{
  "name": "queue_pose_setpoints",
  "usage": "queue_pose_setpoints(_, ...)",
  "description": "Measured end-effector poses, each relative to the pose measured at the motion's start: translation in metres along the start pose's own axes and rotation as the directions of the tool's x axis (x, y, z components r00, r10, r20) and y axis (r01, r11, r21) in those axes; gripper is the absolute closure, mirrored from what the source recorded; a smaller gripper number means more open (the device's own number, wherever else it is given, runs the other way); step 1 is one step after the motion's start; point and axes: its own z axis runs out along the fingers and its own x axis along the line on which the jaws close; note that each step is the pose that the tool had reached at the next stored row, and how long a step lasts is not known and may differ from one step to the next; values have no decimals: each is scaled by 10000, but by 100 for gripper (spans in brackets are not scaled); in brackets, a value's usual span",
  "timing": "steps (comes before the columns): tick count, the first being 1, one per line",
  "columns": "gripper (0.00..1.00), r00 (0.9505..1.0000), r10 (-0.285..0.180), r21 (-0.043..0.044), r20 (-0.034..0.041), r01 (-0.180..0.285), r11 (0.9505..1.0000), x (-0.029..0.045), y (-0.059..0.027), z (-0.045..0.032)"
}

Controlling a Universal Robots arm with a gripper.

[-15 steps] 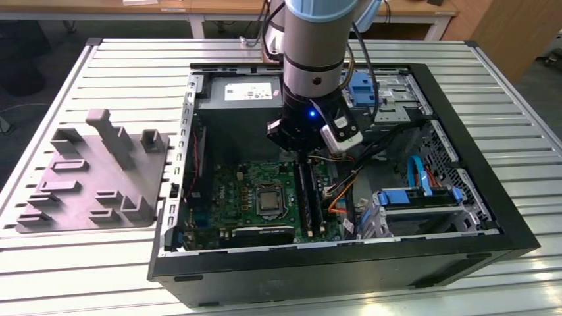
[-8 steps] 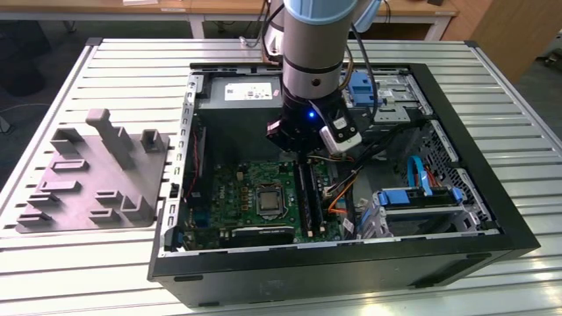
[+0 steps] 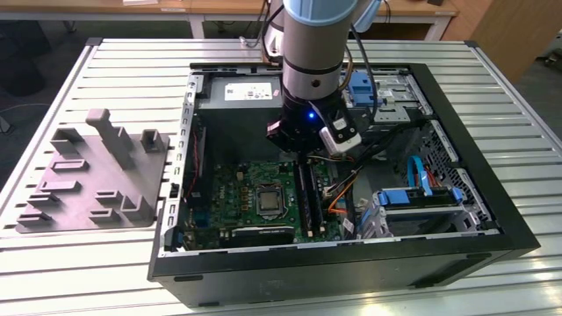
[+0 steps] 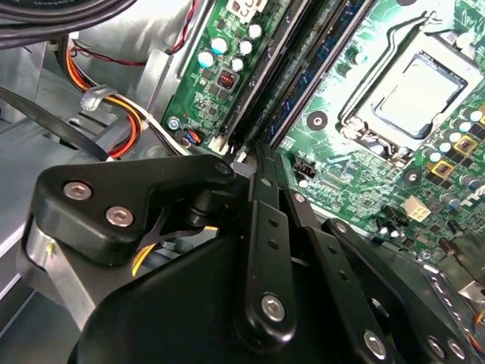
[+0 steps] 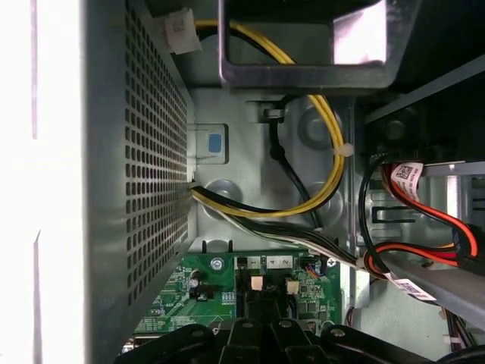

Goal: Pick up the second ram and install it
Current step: 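Press down the second ram until it locks into place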

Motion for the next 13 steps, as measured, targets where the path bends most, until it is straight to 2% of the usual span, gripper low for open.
queue_pose_setpoints(6,90,10000,0,-10,4,0,10000,-1,1,-13)
queue_pose_setpoints(13,90,10000,0,1,0,0,10000,-8,2,-238)
